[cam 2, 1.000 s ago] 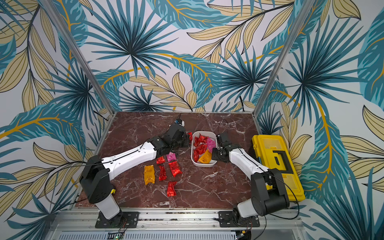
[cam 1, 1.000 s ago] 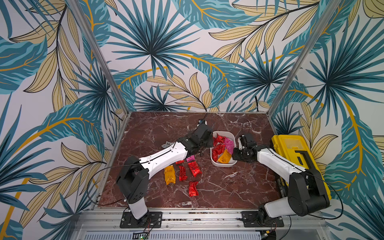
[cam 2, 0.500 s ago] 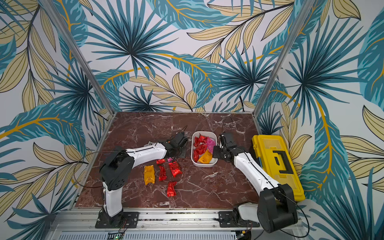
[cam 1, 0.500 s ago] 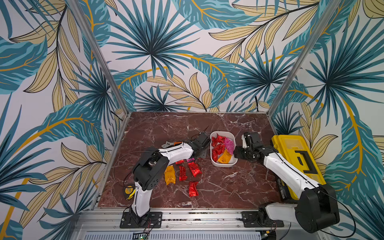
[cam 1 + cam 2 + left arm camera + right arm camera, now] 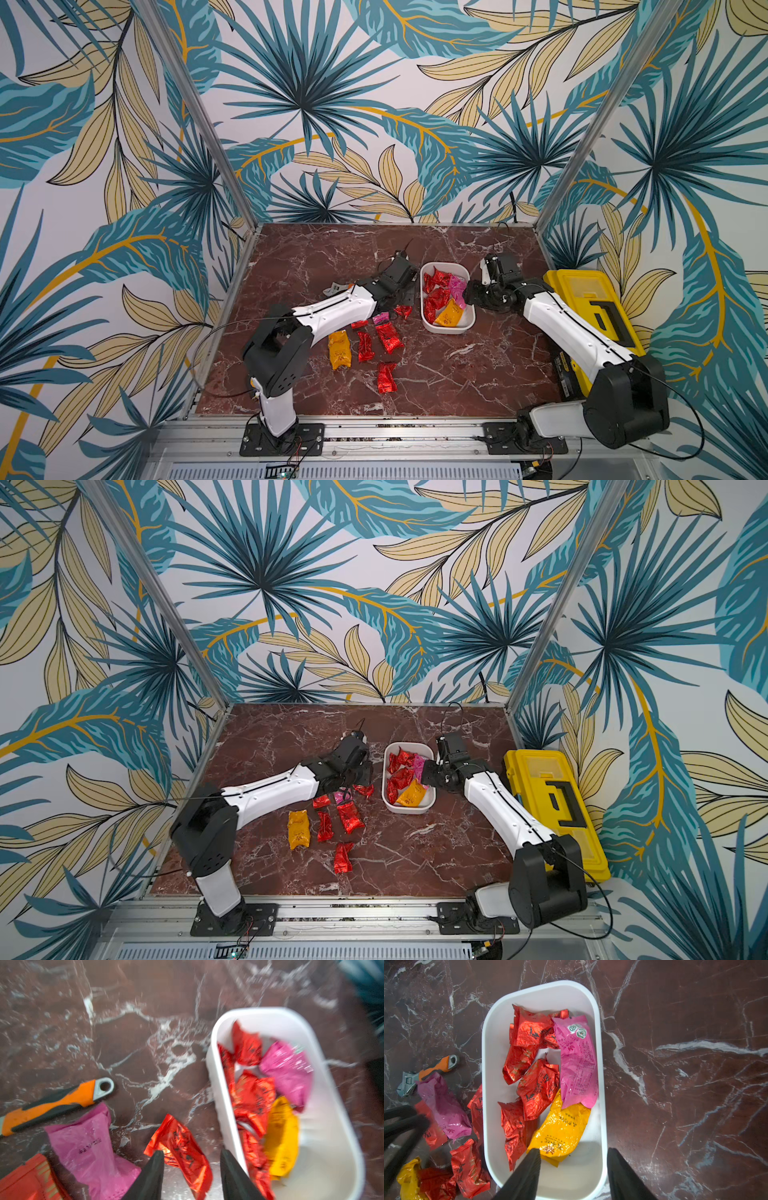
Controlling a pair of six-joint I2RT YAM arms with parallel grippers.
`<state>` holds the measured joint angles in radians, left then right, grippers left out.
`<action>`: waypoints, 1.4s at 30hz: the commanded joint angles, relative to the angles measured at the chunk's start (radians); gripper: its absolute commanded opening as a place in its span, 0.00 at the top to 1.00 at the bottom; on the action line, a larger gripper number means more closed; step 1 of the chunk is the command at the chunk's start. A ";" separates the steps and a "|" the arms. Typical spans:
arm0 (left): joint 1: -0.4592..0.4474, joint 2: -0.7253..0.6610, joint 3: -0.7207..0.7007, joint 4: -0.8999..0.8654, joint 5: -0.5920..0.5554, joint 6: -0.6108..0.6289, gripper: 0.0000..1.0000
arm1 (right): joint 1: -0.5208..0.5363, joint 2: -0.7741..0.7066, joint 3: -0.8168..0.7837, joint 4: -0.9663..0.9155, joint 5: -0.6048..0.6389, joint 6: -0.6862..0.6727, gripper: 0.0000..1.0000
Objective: Take the tea bags out of the storage box
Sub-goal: Place the tea bag at the center of the board, then pick up the tea bag from the storage box.
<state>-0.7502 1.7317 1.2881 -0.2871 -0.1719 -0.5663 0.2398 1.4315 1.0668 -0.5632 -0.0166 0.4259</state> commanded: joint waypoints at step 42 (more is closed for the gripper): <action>0.100 -0.310 -0.360 0.277 -0.010 -0.383 0.49 | 0.104 0.136 0.207 -0.185 0.172 0.138 1.00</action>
<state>-0.6670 1.4525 0.9787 -0.0315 -0.1520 -0.9146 0.3321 1.6154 1.3010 -0.7029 0.1936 0.5392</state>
